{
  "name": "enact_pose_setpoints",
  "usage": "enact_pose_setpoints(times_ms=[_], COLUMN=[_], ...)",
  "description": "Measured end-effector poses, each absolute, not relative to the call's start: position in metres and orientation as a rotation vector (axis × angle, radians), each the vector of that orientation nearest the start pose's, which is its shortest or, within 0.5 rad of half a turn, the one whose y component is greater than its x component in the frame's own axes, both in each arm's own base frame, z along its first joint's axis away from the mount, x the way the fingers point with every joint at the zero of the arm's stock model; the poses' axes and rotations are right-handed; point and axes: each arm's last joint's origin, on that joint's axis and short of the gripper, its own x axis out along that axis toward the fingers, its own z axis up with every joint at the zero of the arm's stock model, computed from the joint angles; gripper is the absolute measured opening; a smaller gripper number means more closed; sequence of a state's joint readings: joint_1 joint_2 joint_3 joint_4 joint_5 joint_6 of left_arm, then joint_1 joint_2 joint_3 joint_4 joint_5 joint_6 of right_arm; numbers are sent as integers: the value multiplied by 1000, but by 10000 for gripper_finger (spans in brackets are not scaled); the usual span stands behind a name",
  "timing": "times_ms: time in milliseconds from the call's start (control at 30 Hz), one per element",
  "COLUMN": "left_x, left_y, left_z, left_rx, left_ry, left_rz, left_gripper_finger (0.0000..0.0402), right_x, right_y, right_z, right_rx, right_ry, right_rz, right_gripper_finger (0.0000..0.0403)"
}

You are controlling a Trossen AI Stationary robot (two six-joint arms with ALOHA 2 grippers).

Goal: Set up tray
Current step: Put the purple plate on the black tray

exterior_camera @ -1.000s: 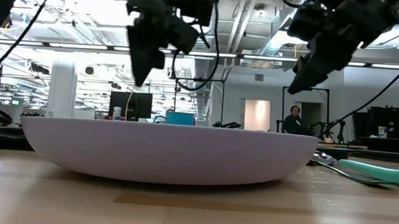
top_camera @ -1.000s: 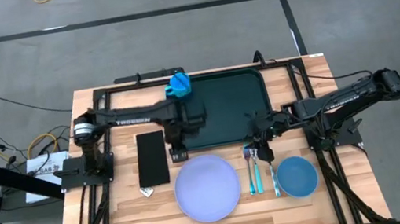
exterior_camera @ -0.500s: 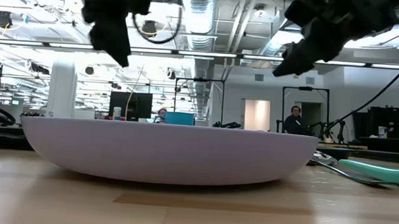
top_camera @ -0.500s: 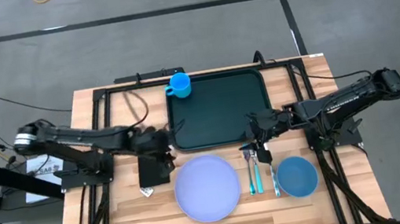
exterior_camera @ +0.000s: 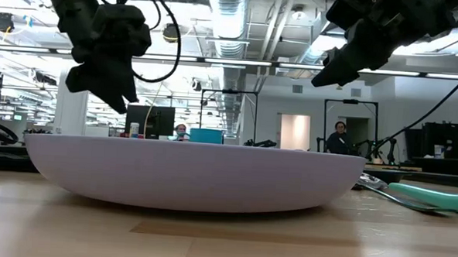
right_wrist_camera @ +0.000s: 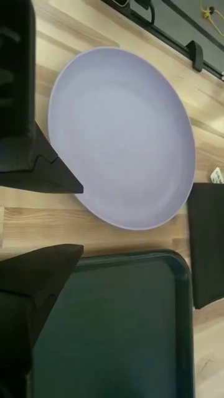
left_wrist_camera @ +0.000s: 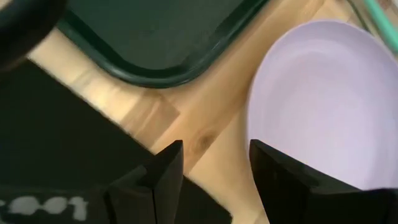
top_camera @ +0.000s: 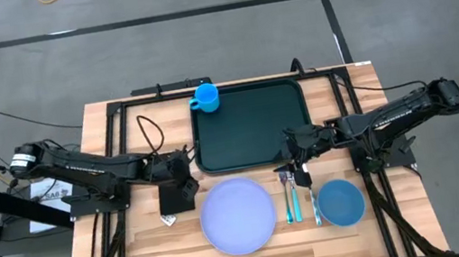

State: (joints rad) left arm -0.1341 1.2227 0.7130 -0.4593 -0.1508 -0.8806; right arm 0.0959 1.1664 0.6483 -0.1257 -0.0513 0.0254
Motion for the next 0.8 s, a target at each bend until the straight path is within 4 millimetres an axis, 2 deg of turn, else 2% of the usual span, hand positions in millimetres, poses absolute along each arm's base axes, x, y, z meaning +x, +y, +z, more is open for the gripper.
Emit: enact_pose_setpoints(times_ms=[367,800], left_x=[245,254], left_y=[-32,-34], left_z=[181,171], left_rx=[-698,-706], left_ry=[973,989], left_rz=[350,314], left_gripper_finger=[171,171], right_x=[235,234], right_y=[24,24], right_z=[219,218], right_rx=[11,11], right_ry=[650,657], right_rz=[134,133], right_gripper_finger=[134,134])
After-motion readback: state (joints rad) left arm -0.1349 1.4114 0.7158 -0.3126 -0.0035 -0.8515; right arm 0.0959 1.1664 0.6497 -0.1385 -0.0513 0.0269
